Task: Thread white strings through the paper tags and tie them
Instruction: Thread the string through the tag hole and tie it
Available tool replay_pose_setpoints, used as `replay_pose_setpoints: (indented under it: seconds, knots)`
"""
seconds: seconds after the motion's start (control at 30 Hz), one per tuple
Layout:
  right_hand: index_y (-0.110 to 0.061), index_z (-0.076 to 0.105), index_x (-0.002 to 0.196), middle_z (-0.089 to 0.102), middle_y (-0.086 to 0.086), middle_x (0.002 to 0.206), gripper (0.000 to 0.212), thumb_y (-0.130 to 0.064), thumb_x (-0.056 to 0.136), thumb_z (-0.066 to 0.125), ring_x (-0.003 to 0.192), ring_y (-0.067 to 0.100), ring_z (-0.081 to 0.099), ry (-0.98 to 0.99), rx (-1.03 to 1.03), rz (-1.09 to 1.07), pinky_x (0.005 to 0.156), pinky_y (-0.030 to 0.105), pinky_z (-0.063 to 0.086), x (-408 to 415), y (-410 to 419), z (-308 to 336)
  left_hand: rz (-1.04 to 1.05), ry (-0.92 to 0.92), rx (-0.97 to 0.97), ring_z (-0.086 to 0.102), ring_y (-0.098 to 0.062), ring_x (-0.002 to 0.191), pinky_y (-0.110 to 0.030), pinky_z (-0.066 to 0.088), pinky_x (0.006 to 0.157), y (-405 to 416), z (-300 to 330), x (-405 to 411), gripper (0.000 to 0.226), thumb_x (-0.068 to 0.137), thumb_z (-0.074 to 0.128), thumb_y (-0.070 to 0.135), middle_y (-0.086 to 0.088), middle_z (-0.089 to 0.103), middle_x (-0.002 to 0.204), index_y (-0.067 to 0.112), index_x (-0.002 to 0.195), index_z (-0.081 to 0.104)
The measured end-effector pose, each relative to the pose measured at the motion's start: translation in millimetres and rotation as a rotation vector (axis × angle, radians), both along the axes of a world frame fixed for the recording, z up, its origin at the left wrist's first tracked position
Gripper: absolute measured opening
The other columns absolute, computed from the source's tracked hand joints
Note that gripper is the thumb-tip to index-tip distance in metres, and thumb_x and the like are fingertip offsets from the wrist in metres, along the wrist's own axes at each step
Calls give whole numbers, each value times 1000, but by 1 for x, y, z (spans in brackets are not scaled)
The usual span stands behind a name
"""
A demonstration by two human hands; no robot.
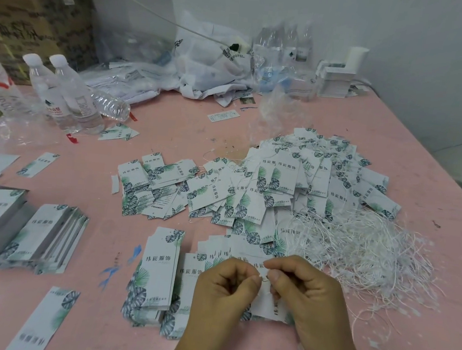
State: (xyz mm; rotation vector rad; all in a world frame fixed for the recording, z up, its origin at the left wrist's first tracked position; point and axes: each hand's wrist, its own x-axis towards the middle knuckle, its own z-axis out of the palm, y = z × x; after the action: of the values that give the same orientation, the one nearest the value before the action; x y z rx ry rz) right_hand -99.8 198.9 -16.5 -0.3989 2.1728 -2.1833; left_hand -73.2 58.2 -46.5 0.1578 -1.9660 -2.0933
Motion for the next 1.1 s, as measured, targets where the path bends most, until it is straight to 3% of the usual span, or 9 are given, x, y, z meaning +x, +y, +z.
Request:
replay_pose_setpoints:
  seconds: [0.37,0.53,0.73,0.93,1.1]
  knots:
    - [-30,76,86,68,0,81,28,-3,84,70,60,10,58,80,95,34,54,22,48,0,1,-1,-14,-1,4,43,-7,52,-21,36,51,1,2,0,13,72,71,30,7,52,54,17,69,69]
    - [-26,75,88,66,15,72,15,-14,79,75,61,12,59,-81,39,47,57,21,50,-5,4,-3,-39,21,-18,45,-8,55,-21,37,51,0,0,1,12,74,74,30,7,55,56,19,72,71]
    - [-12,74,82,59,10,56,21,-25,66,79,52,18,52,-210,-108,124,50,28,46,-10,10,-7,-118,13,103,44,-9,53,-21,36,51,-2,2,0,20,72,82,31,3,57,56,13,72,72]
    - [-6,75,81,60,12,57,27,-24,63,82,50,16,53,-281,-165,225,51,24,46,-13,15,-10,-256,50,188,50,-5,53,-15,39,54,-7,4,0,17,74,83,26,4,63,58,14,73,72]
    - [-10,74,95,67,14,75,25,-23,74,75,65,20,60,-285,-197,225,62,26,51,-15,15,-10,-201,35,289,45,-14,57,-24,37,55,-9,0,-4,21,66,86,26,-2,59,68,11,70,71]
